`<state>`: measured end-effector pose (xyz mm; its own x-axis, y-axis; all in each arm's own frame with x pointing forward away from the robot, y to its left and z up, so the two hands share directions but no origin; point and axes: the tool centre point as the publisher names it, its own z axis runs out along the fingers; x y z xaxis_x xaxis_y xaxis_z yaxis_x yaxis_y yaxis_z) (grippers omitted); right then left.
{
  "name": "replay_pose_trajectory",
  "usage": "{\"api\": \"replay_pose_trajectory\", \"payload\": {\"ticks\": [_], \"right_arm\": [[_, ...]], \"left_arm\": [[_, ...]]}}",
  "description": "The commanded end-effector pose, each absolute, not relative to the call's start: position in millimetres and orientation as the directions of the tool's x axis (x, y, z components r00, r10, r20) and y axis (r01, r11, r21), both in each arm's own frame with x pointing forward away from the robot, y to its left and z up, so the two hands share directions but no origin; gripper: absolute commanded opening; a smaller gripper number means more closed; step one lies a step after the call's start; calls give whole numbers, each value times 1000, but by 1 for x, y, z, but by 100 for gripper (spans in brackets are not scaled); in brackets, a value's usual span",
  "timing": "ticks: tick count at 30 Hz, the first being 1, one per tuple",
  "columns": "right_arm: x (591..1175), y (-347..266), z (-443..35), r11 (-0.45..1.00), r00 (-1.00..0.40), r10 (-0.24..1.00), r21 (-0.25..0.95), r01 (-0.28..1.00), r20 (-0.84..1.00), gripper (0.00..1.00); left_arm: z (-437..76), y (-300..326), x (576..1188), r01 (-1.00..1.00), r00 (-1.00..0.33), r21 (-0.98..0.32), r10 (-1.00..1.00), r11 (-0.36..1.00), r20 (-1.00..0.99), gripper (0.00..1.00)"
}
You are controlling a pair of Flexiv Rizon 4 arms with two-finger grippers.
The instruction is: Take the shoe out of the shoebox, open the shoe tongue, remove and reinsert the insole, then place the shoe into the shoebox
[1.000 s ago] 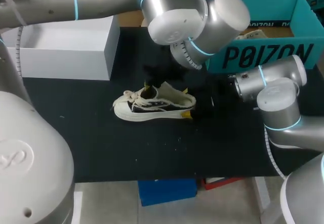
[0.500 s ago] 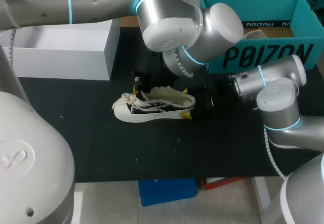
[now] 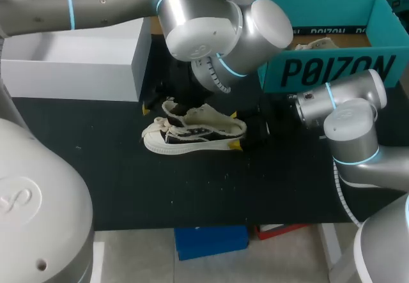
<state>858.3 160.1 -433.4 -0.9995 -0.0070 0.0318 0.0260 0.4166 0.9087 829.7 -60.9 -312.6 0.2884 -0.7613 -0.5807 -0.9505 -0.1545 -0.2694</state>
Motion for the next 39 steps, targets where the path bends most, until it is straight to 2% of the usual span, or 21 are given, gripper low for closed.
{"api": "replay_pose_trajectory", "payload": {"ticks": [1,26,33,39], "right_arm": [[858,161,-436,418,-999,-4,908,27,32,0],[858,161,-436,418,-999,-4,908,27,32,0],[858,161,-436,418,-999,-4,908,27,32,0],[858,161,-436,418,-999,-4,908,27,32,0]], "left_arm": [[-307,-49,823,-946,301,-280,-766,-163,-568,100],[-352,-20,808,-952,305,-198,-743,-232,-596,100],[-342,-17,806,-949,316,-214,-744,-233,-589,100],[-311,-27,805,-945,303,-274,-785,-177,-541,100]]}}
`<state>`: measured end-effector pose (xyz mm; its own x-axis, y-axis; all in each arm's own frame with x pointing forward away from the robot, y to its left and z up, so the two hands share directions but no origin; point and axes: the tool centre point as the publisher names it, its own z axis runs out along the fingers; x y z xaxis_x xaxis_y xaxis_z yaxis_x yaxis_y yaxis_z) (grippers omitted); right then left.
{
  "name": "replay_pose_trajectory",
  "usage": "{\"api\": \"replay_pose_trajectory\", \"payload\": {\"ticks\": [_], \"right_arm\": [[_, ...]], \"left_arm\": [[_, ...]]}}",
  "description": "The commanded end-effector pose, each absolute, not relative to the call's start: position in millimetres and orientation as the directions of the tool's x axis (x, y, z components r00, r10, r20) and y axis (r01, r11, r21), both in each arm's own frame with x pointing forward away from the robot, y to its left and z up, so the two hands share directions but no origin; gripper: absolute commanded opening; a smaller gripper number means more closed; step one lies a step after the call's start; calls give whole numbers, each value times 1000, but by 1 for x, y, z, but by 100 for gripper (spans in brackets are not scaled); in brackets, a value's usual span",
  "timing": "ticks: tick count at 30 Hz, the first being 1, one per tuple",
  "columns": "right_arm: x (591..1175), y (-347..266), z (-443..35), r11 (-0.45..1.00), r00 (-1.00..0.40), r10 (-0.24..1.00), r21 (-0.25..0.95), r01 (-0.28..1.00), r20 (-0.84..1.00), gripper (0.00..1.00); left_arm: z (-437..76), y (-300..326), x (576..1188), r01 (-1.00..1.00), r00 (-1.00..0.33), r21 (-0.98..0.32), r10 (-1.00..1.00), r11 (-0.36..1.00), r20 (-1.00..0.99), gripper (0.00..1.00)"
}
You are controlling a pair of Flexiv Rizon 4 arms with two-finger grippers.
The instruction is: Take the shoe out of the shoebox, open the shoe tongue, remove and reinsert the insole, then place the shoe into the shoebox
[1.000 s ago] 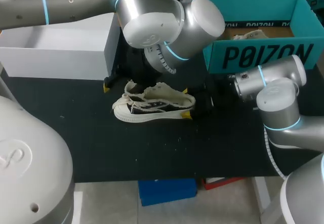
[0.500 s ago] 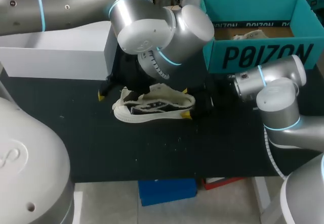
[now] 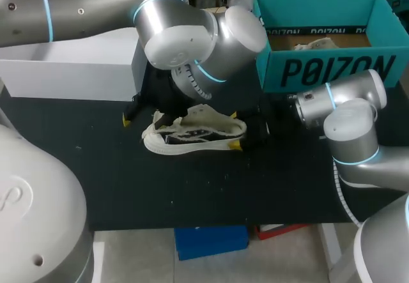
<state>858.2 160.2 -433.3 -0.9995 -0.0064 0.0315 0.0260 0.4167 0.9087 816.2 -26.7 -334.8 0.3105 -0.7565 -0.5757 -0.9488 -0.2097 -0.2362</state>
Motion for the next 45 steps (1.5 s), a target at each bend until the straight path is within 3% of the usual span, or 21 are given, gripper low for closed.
{"api": "replay_pose_trajectory", "payload": {"ticks": [1,6,7,8,9,10,15,18,38,41,45], "right_arm": [[858,161,-436,418,-999,-4,908,27,32,0],[858,161,-436,418,-999,-4,908,27,32,0],[858,161,-436,418,-999,-4,908,27,32,0],[858,161,-436,418,-999,-4,908,27,32,0],[858,161,-436,418,-999,-4,908,27,32,0],[858,161,-436,418,-999,-4,908,27,32,0],[858,161,-436,418,-999,-4,908,27,32,0],[858,161,-436,418,-999,-4,908,27,32,0],[858,161,-436,418,-999,-4,908,27,32,0],[858,161,-436,418,-999,-4,908,27,32,0],[858,161,-436,418,-999,-4,908,27,32,0]], "left_arm": [[-305,-30,806,-945,297,-285,-794,-163,-530,100],[-277,-49,808,-942,146,-336,-909,-8,-389,100],[-272,-53,809,-938,104,-345,-928,27,-357,95],[-268,-58,811,-934,49,-351,-946,70,-320,46],[-264,-64,812,-929,-24,-348,-959,126,-281,19],[-261,-71,814,-923,-62,-351,-961,158,-270,0],[-252,-109,816,-833,-439,-356,-898,423,-40,0],[-254,-124,821,-767,-592,-369,-801,525,92,0],[-256,-137,828,-768,-606,-325,-791,552,87,0],[-261,-141,829,-727,-687,-253,-675,638,270,0],[-261,-145,827,-624,-765,-144,-564,768,312,0]]}}
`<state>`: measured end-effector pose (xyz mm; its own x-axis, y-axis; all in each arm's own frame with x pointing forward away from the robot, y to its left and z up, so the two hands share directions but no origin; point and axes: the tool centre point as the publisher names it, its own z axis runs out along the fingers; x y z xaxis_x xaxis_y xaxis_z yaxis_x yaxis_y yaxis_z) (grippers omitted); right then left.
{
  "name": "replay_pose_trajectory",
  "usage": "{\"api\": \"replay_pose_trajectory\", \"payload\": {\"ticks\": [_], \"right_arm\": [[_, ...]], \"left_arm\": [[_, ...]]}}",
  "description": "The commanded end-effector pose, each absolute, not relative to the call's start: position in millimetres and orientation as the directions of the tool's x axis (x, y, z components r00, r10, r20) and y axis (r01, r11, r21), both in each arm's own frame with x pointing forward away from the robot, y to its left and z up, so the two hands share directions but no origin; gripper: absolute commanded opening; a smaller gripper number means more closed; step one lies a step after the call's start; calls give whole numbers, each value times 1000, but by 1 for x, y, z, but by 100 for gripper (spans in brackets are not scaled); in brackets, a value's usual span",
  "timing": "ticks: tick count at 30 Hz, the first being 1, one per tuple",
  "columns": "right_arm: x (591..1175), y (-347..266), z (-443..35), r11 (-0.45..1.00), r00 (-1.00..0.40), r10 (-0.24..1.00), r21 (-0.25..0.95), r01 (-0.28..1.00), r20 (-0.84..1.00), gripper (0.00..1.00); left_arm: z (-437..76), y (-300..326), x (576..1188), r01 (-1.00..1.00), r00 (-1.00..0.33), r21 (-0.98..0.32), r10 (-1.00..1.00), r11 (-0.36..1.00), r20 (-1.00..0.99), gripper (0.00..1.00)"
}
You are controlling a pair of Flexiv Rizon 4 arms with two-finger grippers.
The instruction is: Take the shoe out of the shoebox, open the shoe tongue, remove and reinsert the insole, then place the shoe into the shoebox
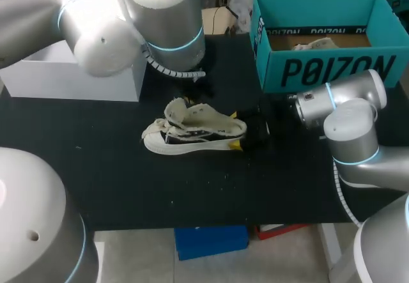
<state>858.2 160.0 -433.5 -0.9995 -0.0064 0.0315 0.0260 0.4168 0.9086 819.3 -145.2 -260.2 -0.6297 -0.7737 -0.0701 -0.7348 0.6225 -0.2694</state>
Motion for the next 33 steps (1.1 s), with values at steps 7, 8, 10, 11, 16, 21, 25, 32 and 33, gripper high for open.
{"api": "replay_pose_trajectory", "payload": {"ticks": [7,8,10,11,16,21,25,32,33], "right_arm": [[858,161,-436,418,-999,-4,908,27,32,0],[858,161,-436,418,-999,-4,908,27,32,0],[858,161,-436,418,-999,-4,908,27,32,0],[858,161,-436,418,-999,-4,908,27,32,0],[858,161,-436,418,-999,-4,908,27,32,0],[858,161,-436,418,-999,-4,908,27,32,0],[858,161,-436,418,-999,-4,908,27,32,0],[858,161,-436,418,-999,-4,908,27,32,0],[858,161,-436,418,-999,-4,908,27,32,0]], "left_arm": [[-263,-146,823,-499,-843,-34,-477,866,248,0],[-264,-146,823,-493,-850,-24,-475,870,227,0],[-264,-146,823,-497,-849,-25,-480,868,221,0],[-264,-146,823,-497,-849,-25,-480,868,221,0],[-264,-146,823,-497,-849,-25,-480,868,221,0],[-264,-146,823,-497,-849,-25,-480,868,221,0],[-257,-154,821,-449,-891,-57,-442,892,103,0],[-258,-170,811,-196,-976,-218,-211,956,-49,0],[-258,-172,810,-159,-984,-216,-173,963,-50,0]]}}
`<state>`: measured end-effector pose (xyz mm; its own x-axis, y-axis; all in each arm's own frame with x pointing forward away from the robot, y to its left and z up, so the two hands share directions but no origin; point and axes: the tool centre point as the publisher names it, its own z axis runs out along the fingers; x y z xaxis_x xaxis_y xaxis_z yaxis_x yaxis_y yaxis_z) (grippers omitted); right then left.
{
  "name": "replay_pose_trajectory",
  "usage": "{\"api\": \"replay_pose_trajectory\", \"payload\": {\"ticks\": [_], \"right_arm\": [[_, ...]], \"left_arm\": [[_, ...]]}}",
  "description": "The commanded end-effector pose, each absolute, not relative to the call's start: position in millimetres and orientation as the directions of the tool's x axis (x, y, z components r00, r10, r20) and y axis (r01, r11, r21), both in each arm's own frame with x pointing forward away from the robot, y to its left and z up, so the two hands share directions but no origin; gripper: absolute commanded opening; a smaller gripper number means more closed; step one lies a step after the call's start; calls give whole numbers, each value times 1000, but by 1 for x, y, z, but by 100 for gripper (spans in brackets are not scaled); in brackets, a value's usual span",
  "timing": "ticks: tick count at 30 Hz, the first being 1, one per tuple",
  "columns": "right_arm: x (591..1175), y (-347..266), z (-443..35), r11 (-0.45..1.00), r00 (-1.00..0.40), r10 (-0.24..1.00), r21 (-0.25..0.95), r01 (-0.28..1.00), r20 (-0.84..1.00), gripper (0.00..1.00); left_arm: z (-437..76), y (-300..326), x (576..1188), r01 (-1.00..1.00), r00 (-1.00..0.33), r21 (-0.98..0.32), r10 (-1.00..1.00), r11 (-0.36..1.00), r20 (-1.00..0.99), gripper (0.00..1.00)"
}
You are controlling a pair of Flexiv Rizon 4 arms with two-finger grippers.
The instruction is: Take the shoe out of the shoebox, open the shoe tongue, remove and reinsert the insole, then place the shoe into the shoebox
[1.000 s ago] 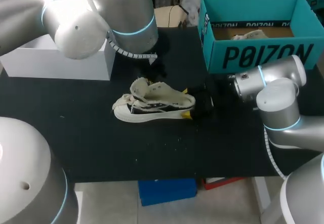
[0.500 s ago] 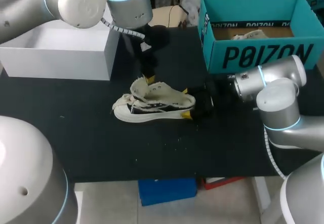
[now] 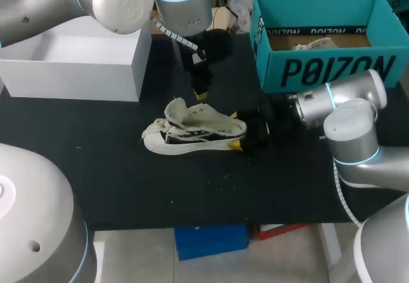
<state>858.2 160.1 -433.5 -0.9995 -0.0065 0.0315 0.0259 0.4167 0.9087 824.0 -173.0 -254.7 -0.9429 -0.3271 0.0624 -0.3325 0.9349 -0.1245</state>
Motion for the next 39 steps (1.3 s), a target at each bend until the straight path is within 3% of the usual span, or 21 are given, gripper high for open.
{"api": "replay_pose_trajectory", "payload": {"ticks": [1,16,27,39], "right_arm": [[858,161,-436,418,-999,-4,908,27,32,0],[858,161,-436,418,-999,-4,908,27,32,0],[858,161,-436,418,-999,-4,908,27,32,0],[858,161,-436,418,-999,-4,908,27,32,0]], "left_arm": [[-259,-175,809,-111,-991,-238,-125,965,-44,0],[-259,-178,808,-59,-998,-238,-65,969,-17,0],[-290,-171,816,9,-975,-226,59,974,215,0],[-322,-163,826,-9,-963,-215,49,977,264,0]]}}
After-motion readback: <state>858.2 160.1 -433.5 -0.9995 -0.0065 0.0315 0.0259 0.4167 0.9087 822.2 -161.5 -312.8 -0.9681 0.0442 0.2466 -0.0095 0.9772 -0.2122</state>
